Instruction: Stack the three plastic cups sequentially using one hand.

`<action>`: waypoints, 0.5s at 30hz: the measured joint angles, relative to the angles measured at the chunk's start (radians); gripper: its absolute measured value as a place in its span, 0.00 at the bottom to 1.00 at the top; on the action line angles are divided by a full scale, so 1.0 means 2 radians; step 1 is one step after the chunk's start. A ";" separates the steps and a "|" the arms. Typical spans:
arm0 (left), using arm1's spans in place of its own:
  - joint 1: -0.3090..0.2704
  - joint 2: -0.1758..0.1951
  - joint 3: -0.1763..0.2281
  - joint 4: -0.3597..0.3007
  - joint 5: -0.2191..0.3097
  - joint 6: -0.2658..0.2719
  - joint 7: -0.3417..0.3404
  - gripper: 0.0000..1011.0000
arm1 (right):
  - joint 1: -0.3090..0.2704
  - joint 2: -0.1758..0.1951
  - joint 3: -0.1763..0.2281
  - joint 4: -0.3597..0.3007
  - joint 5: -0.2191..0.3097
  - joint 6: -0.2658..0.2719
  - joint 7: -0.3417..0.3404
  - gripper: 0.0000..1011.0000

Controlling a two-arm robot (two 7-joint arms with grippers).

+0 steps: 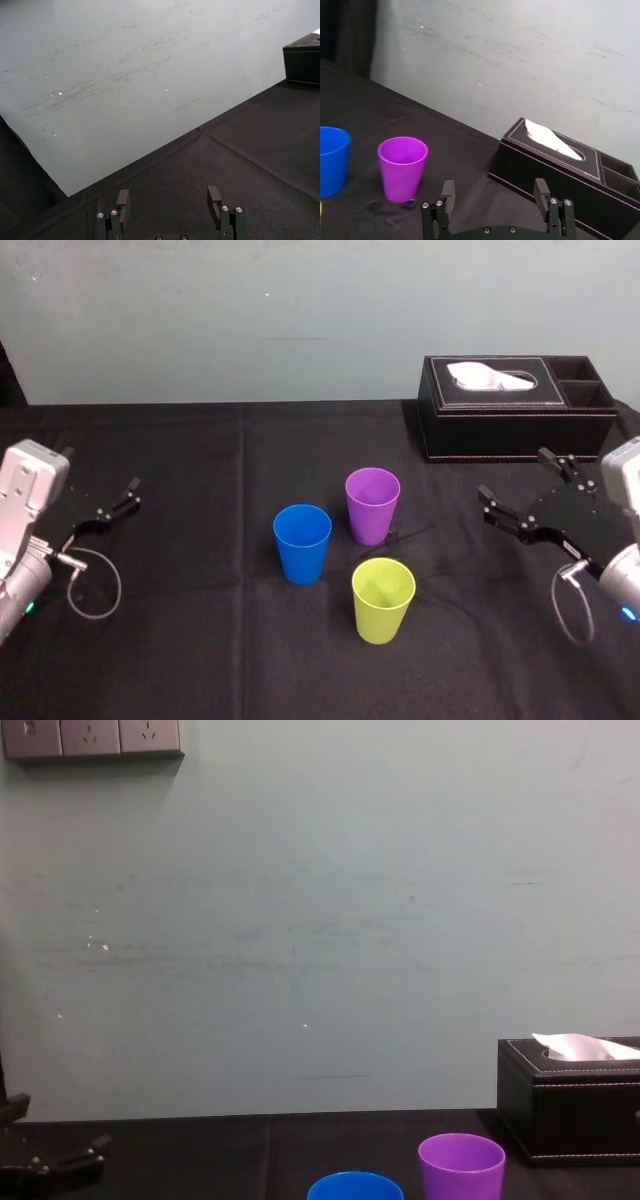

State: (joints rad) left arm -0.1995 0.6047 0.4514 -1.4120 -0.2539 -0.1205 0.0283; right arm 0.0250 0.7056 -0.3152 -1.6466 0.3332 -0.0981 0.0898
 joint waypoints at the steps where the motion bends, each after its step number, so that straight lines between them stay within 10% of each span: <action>1: 0.000 0.000 0.000 0.000 0.000 0.000 0.000 1.00 | -0.003 0.003 0.002 -0.005 0.001 0.000 0.003 0.99; 15: 0.000 0.000 0.000 0.000 0.000 0.000 0.000 1.00 | -0.069 0.046 0.050 -0.071 0.039 -0.005 0.060 0.99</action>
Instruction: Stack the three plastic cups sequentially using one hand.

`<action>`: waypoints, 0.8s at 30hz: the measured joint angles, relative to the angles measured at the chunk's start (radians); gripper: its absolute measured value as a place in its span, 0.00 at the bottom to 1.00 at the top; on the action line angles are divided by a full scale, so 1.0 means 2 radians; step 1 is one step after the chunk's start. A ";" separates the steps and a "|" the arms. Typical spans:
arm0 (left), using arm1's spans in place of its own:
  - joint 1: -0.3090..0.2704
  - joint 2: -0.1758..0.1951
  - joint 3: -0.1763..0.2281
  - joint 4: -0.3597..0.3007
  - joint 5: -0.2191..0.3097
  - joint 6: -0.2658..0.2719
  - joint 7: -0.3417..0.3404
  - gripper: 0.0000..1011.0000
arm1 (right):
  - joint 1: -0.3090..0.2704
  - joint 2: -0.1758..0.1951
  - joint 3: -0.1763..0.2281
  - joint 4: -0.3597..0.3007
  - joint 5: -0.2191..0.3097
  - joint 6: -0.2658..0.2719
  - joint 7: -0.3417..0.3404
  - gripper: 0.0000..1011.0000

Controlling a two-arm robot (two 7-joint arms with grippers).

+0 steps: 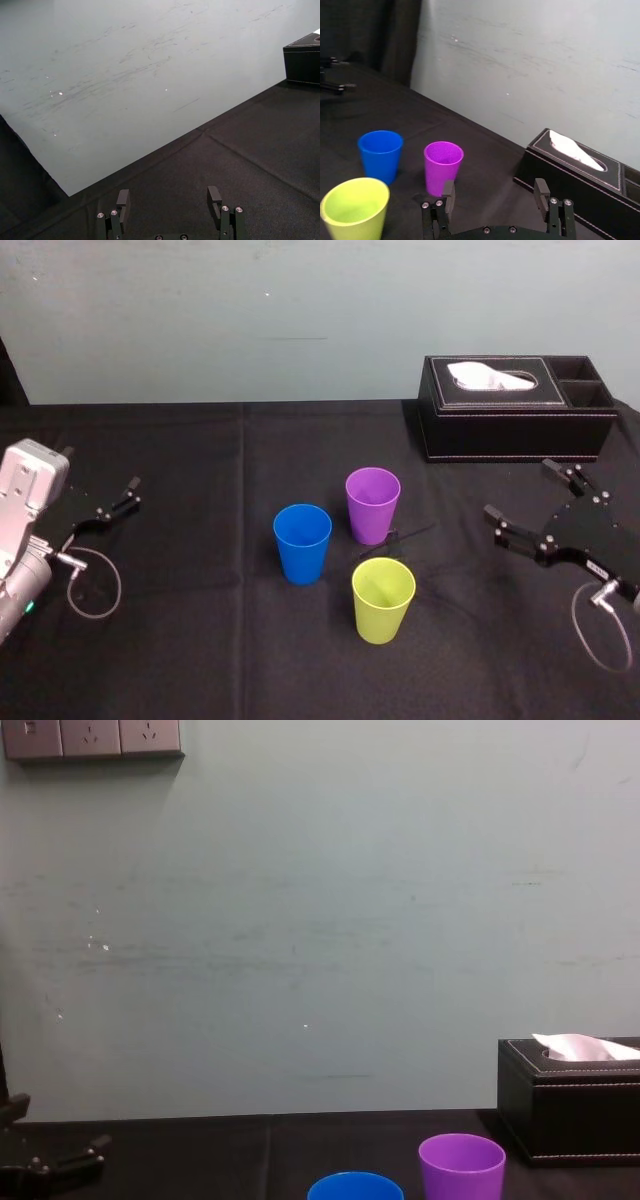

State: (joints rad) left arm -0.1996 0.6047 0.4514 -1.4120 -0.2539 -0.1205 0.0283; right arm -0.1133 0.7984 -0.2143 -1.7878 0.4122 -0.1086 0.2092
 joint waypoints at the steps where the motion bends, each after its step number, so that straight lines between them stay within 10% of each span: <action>1: 0.000 0.000 0.000 0.000 0.000 0.000 0.000 1.00 | -0.004 0.002 0.002 -0.003 0.001 -0.001 0.003 0.99; 24: 0.000 0.000 0.000 0.000 0.000 0.000 0.000 1.00 | -0.091 0.017 0.033 -0.035 0.030 -0.020 0.078 0.99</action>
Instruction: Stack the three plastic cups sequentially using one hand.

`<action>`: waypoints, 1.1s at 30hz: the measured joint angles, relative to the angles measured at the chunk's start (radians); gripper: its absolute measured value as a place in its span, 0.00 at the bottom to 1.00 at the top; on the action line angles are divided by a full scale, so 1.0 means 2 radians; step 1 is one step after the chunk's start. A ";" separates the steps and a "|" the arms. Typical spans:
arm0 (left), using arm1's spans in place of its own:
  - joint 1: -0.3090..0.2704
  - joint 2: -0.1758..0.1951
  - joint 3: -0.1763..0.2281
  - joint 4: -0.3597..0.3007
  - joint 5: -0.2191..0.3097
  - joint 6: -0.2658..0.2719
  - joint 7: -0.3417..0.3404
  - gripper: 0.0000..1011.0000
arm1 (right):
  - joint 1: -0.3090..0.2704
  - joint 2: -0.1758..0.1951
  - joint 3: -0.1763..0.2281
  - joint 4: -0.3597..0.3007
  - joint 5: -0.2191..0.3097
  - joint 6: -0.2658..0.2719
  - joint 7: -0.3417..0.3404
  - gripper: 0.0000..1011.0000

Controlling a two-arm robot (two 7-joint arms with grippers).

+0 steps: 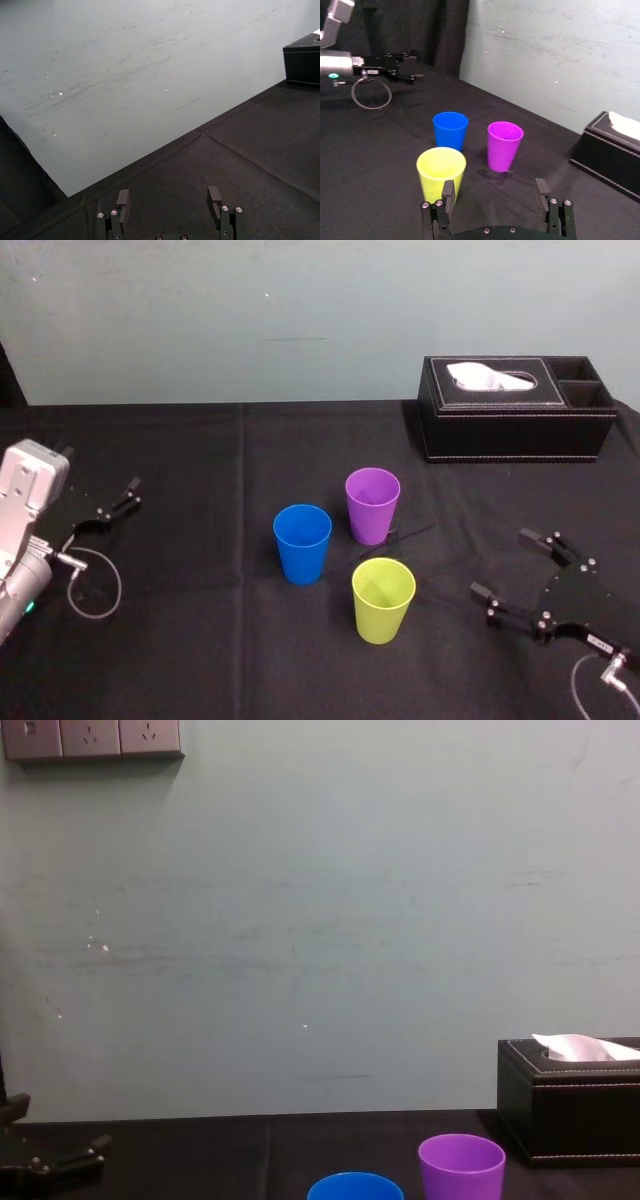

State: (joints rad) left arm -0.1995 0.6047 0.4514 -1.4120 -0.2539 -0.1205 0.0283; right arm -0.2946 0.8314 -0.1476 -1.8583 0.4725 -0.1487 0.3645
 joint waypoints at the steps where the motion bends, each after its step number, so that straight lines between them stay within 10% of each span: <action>1: 0.000 0.000 0.000 0.000 0.000 0.000 0.000 1.00 | -0.001 -0.001 -0.001 0.000 -0.001 0.000 0.002 0.99; 33: 0.000 0.000 0.000 0.000 0.000 0.000 0.000 1.00 | 0.021 -0.059 -0.043 0.019 -0.080 0.030 0.028 0.99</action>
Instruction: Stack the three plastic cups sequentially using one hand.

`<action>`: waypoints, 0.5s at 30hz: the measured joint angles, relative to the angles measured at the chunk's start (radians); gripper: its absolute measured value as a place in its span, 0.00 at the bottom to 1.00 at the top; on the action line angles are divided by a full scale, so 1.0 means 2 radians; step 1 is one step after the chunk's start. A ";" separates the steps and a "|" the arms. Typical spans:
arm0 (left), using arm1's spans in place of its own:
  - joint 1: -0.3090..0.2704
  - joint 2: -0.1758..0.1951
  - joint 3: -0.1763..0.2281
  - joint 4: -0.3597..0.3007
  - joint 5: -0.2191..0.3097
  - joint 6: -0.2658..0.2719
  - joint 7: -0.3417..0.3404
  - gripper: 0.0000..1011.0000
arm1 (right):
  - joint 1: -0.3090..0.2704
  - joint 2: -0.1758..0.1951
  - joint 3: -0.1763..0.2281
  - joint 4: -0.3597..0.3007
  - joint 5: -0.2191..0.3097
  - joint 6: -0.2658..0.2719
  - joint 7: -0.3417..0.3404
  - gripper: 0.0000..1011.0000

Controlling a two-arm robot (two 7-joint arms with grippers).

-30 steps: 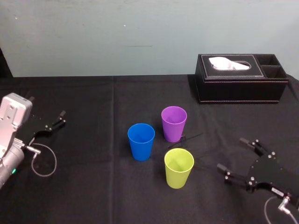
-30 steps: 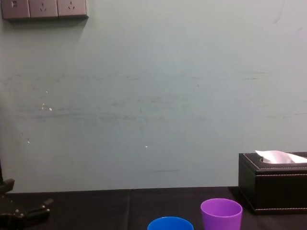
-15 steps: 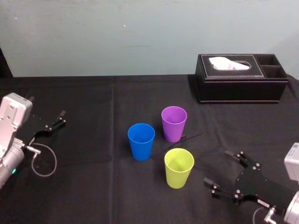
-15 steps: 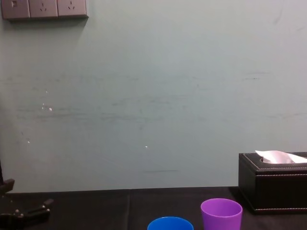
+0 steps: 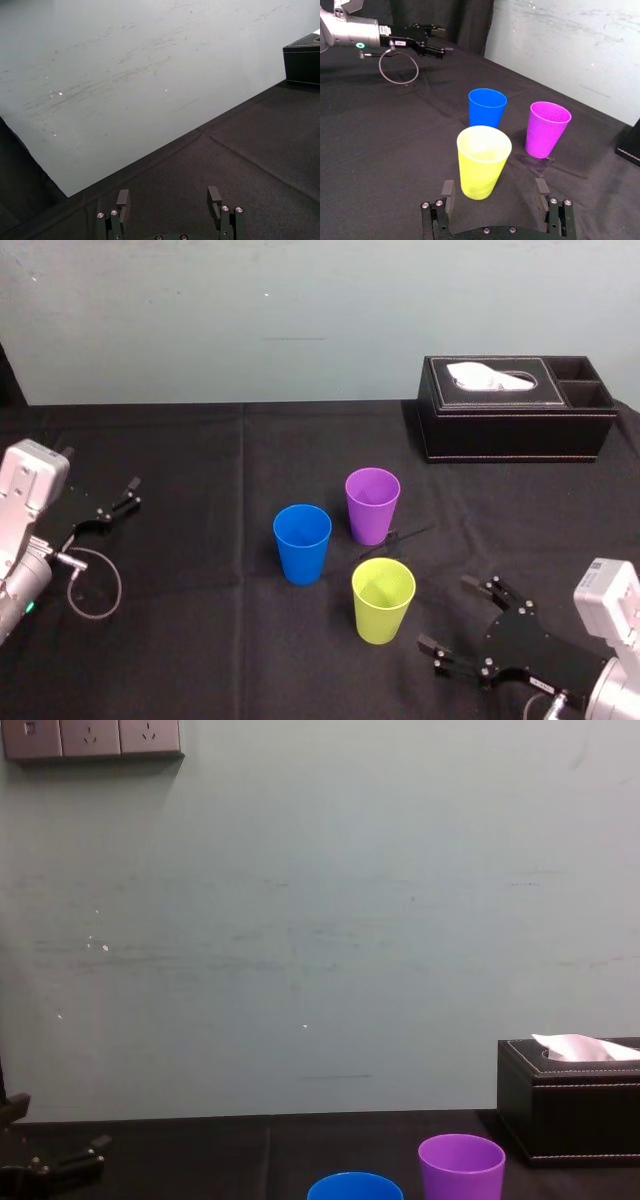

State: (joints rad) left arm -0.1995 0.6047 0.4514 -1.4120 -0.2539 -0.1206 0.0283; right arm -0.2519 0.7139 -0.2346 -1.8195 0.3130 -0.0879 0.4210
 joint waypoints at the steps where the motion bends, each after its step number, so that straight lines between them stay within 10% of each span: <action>1: 0.000 0.000 0.000 0.000 0.000 0.000 0.000 1.00 | 0.001 -0.002 -0.001 0.001 -0.001 0.001 0.001 0.99; 15: 0.000 0.000 0.000 0.000 0.000 0.000 0.000 1.00 | 0.018 -0.029 -0.007 0.018 -0.021 0.015 0.014 0.99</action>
State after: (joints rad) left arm -0.1995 0.6047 0.4514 -1.4120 -0.2539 -0.1205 0.0283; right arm -0.2161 0.6554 -0.2493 -1.7829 0.2712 -0.0587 0.4495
